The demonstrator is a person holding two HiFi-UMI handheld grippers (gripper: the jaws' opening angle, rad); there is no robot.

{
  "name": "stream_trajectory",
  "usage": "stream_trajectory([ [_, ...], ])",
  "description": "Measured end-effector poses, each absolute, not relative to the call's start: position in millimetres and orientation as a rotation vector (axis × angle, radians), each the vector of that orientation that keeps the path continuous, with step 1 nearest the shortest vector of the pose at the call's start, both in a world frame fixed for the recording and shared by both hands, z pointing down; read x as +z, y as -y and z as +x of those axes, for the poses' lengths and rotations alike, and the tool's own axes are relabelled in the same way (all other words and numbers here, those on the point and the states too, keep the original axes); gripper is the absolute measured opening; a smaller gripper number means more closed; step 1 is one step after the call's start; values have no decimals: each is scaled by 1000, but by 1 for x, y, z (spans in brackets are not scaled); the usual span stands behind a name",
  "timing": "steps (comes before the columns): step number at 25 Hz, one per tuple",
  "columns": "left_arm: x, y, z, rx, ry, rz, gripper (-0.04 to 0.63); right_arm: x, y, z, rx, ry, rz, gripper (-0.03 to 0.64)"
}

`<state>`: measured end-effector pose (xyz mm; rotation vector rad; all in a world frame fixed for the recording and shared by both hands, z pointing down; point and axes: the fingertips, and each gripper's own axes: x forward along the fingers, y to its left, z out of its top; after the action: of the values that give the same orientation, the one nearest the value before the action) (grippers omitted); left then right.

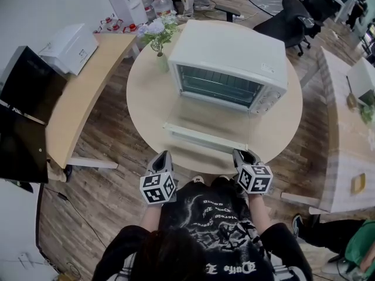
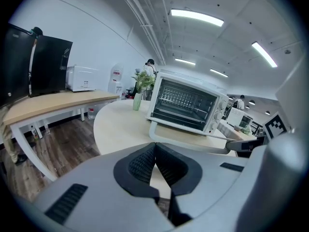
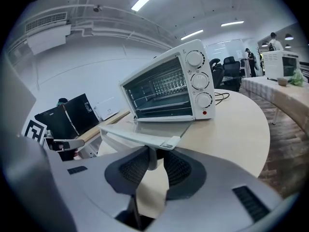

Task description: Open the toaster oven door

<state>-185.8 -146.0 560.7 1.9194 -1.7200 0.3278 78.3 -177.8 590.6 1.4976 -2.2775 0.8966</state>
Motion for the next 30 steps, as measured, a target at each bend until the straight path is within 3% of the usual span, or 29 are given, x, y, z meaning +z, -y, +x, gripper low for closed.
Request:
stream_trajectory([
  [30,577,152,-177,465,1634,1993,17,650,164,77,842,2171,1499,89],
])
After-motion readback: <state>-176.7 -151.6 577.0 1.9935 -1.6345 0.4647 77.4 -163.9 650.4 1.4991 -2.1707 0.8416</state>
